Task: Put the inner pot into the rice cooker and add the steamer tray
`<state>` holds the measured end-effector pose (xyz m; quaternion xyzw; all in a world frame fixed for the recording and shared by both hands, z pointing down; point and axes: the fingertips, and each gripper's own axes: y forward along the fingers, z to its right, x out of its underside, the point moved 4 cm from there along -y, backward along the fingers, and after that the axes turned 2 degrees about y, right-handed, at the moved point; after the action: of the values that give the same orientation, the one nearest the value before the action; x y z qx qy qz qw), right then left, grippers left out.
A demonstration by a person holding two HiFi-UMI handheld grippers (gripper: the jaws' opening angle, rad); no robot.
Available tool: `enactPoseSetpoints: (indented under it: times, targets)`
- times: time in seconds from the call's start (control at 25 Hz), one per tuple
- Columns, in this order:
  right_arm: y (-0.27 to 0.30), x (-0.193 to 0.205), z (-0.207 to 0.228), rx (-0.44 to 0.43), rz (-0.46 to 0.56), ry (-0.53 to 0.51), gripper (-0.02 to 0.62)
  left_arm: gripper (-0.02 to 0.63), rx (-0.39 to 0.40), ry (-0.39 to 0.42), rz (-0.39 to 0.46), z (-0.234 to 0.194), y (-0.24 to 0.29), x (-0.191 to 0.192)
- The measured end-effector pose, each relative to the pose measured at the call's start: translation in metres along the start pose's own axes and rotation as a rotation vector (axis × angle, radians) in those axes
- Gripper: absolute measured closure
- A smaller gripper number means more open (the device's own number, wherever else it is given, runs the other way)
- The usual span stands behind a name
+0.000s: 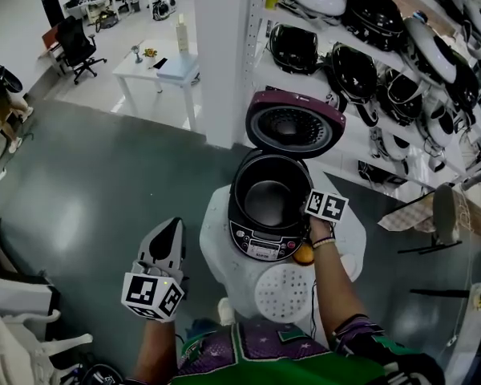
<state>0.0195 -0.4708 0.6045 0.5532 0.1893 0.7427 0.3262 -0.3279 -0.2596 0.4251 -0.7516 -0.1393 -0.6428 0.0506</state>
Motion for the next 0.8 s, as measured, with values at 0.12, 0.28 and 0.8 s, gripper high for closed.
enactPoseSetpoints:
  times: [0.12, 0.28, 0.8]
  targets:
    - [0.003, 0.002, -0.001, 0.019, 0.004, -0.016, 0.54, 0.584, -0.001, 0.0, -0.005, 0.0, -0.001, 0.001]
    - [0.002, 0.004, -0.003, 0.03, 0.005, -0.034, 0.529, 0.584, 0.001, 0.001, -0.004, -0.001, -0.005, 0.002]
    - [-0.043, 0.01, 0.011, 0.065, 0.073, -0.012, 0.534, 0.584, 0.059, 0.006, 0.031, 0.006, -0.022, 0.0]
